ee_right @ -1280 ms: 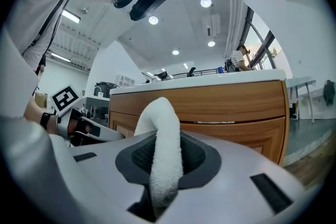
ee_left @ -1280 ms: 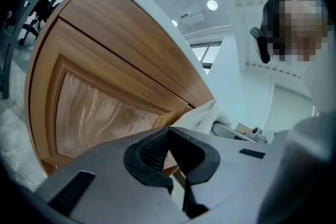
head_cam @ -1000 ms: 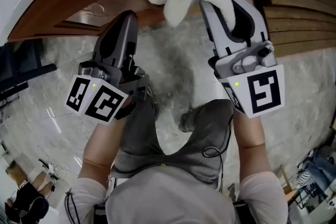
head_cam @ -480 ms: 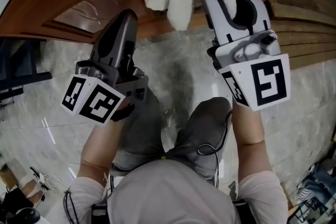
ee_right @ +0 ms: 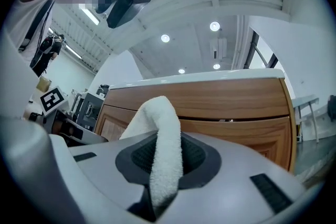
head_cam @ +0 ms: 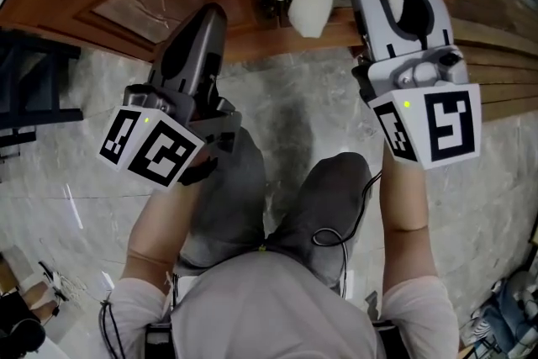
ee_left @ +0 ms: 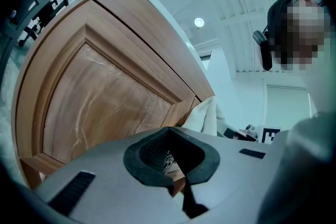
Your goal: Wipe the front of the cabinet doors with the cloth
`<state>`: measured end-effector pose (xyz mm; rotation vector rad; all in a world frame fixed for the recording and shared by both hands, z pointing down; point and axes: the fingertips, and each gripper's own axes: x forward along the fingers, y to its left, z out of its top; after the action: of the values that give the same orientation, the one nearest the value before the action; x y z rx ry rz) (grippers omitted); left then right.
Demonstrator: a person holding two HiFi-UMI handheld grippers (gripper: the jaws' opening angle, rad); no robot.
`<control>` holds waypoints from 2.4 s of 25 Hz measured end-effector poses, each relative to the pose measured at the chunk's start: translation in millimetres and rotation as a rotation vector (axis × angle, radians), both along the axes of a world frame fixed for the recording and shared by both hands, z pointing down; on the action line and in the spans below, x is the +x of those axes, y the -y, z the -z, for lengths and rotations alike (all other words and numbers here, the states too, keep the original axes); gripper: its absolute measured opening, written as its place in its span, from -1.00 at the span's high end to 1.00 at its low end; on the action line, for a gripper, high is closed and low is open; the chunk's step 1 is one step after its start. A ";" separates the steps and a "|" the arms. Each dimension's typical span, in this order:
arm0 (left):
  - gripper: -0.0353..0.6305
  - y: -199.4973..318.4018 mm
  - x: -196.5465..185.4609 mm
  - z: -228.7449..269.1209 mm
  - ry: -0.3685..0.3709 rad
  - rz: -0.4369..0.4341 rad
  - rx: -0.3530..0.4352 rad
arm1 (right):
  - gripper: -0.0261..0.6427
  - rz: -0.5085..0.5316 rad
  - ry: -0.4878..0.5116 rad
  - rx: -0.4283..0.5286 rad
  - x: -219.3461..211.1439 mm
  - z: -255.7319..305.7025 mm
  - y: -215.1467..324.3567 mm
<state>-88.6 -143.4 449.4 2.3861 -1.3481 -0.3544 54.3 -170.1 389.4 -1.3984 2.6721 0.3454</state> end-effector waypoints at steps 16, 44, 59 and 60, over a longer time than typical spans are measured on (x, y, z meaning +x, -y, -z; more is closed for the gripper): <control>0.84 -9.2 2.4 -13.2 -0.025 -0.020 0.023 | 0.68 -0.125 -0.047 0.023 45.7 -14.4 13.0; 0.84 -16.9 29.2 -23.5 -0.039 -0.050 0.029 | 0.68 -0.359 -0.143 0.018 167.8 -22.9 30.8; 0.84 -30.2 30.8 -29.1 -0.027 -0.026 0.026 | 0.68 -0.071 -0.131 0.049 52.2 -44.6 -21.1; 0.84 -31.1 30.1 -29.1 -0.027 -0.023 0.026 | 0.68 -0.051 -0.135 0.044 41.8 -48.7 -20.6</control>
<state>-58.4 -112.3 478.6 2.4079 -1.3107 -0.3986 96.1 -149.6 438.0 -1.4830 2.7194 0.5183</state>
